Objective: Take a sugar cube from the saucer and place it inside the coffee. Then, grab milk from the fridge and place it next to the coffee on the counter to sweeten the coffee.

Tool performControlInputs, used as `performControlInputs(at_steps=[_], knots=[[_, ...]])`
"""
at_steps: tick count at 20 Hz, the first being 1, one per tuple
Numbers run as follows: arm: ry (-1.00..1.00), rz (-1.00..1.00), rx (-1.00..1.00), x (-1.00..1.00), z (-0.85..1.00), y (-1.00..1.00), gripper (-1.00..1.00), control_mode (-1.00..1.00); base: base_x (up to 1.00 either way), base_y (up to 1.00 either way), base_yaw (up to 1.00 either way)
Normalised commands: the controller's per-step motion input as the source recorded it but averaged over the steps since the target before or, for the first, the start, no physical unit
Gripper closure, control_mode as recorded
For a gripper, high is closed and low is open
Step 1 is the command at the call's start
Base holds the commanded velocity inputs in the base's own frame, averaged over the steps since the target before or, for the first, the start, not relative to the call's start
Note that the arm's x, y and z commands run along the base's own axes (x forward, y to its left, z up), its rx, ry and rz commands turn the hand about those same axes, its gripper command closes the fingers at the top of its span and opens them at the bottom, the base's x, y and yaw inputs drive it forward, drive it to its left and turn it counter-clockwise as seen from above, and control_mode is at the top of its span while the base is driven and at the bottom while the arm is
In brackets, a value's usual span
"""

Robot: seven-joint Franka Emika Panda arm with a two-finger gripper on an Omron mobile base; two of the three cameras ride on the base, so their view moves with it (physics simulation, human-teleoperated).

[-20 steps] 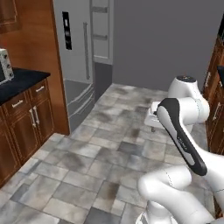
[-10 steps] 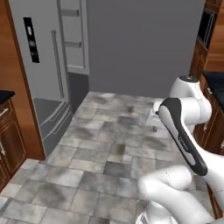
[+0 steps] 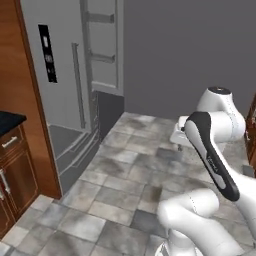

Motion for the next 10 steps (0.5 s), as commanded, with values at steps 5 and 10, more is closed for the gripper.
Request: performControlInputs(at_steps=[5,10], knots=[[0.00,0.00,0.00,0.00,0.00,0.00,-1.00,1.00,1.00,-0.08,0.36],[0.00,0.00,0.00,0.00,0.00,0.00,-1.00,1.00,1.00,-0.35,0.35]])
